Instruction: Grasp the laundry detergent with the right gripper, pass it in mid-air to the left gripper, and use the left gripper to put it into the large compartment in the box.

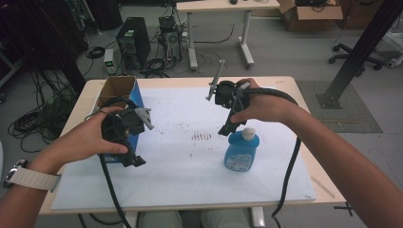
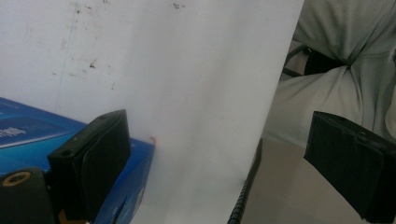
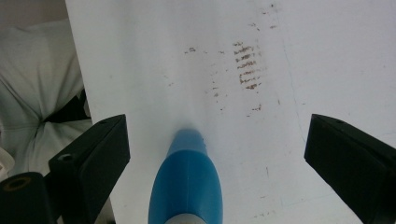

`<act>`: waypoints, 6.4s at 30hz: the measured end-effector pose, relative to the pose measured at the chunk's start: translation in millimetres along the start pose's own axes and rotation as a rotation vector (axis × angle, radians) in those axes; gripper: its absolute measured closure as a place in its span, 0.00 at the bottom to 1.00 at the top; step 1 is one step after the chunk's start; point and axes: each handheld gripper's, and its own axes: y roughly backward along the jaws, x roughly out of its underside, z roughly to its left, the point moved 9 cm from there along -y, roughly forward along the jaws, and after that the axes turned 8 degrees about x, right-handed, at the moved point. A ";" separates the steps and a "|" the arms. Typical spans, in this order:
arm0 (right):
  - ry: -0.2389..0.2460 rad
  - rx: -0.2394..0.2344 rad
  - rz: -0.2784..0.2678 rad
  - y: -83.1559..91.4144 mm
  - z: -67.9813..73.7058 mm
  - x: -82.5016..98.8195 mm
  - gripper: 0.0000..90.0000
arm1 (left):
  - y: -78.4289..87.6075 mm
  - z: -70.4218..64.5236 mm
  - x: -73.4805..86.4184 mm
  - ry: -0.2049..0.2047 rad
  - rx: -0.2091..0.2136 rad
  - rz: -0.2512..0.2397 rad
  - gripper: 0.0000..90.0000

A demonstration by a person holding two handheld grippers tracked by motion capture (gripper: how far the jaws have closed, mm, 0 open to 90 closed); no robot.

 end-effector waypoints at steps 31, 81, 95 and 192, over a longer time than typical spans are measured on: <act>-0.032 0.018 -0.042 28.8 -5.1 6.4 0.05 | 2.6 0.3 -9.9 0.002 -0.018 -0.014 0.08; -0.097 -0.014 -0.057 45.6 8.1 74.1 0.05 | -1.3 0.3 -24.6 -0.002 -0.033 -0.030 0.08; -0.110 -0.020 -0.068 33.7 11.9 90.5 0.05 | -1.6 1.7 -24.9 -0.007 -0.035 -0.033 0.08; -0.196 -0.036 -0.295 -48.9 24.6 141.4 0.04 | -11.6 4.9 -27.1 0.007 -0.027 -0.047 0.08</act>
